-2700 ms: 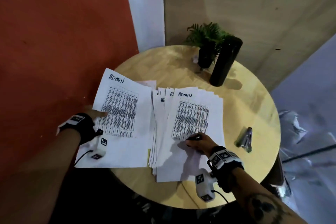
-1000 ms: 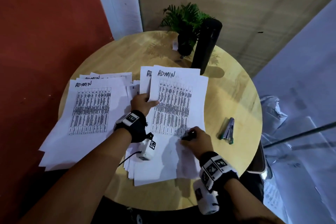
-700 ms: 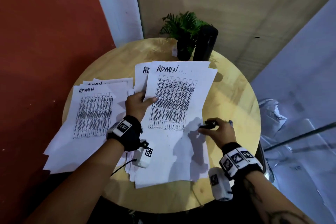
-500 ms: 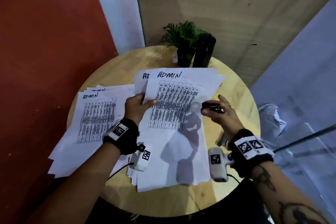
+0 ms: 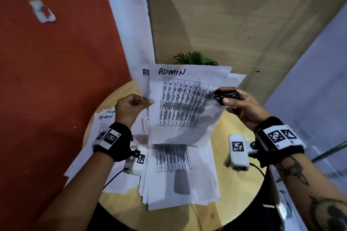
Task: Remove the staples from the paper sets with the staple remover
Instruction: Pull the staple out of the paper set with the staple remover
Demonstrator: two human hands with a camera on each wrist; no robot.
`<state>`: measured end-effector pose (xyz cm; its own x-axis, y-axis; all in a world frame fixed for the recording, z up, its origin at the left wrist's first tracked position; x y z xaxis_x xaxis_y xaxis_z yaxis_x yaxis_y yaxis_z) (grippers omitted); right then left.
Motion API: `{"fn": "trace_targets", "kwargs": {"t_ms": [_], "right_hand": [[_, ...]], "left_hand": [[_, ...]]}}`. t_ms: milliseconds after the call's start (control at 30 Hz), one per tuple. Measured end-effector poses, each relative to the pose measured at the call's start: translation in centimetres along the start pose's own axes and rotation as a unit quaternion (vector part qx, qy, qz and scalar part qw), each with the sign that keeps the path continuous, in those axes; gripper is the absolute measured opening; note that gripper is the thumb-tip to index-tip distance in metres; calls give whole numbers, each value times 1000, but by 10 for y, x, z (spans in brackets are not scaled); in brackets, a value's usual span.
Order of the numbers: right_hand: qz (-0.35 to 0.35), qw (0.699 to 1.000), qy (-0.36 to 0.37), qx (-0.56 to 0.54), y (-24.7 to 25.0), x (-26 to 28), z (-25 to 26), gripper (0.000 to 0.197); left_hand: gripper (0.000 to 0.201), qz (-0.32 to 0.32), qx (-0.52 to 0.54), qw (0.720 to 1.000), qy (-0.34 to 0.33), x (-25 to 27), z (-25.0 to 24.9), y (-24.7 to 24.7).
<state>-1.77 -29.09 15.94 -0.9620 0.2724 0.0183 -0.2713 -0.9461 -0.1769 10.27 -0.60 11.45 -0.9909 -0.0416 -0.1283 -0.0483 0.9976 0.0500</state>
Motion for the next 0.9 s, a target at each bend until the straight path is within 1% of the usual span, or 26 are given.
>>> {"fn": "trace_targets", "kwargs": {"t_ms": [33,67,100,133,167,200,267,400,500,633,667,700,767,800,833,867,900], "right_hand": [[4,1000,3,4,-1,2,7,68],[8,1000,7,10,-3,4,15,68],[10,1000,9,17,-3,5,21,69],[11,1000,10,24,-4,7,27,69],[12,999,14,29,-6,10,33,70],[13,999,16,28,-7,12,37,70],[14,999,24,19,-9,18,47,71],[16,999,33,2,-11,30,59,70],[3,1000,31,-5,-11,36,60,73],[-10,999,39,-4,-14,44,63,89],[-24,999,46,-9,-16,45,65,92],[-49,997,63,-20,-16,45,66,92],[-133,980,143,-32,-18,46,73,84],[-177,963,200,-21,-21,48,78,74],[-211,940,268,11,-27,54,87,62],[-227,915,328,59,-38,60,97,53],[-220,894,376,108,-52,65,107,48]], "left_hand": [[25,-28,-11,999,-16,-5,-9,6],[33,-36,-17,999,-24,-8,-22,10],[45,-17,-13,999,-26,-10,-34,9],[54,21,16,999,-25,-11,-48,5],[55,64,49,996,-29,-8,-64,0],[48,101,75,991,-37,-3,-76,-5],[33,128,94,986,-55,4,-97,-11],[26,114,118,984,-69,13,-115,-13],[17,85,119,985,-87,21,-125,-13],[2,55,105,985,-126,31,-139,-10],[2,50,109,983,-136,35,-144,-10],[5,48,114,982,-142,38,-147,-11],[4,47,119,980,-150,41,-153,-12],[4,47,119,980,-153,43,-155,-12],[3,46,122,979,-156,45,-157,-12],[4,46,122,979,-158,46,-158,-13],[4,48,121,978,-161,48,-161,-14]]}}
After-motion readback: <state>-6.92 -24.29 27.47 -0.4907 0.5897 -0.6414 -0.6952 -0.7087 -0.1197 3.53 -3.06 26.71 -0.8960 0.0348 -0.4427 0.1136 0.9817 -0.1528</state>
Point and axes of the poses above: each hand's wrist, its own x-axis away from the middle knuckle, its own y-axis out of the back of the hand, z = x × y, the point moved 4 cm from there along -x, towards the middle knuckle, and after that the axes turned 6 degrees about -z, right-handed, at the moved point
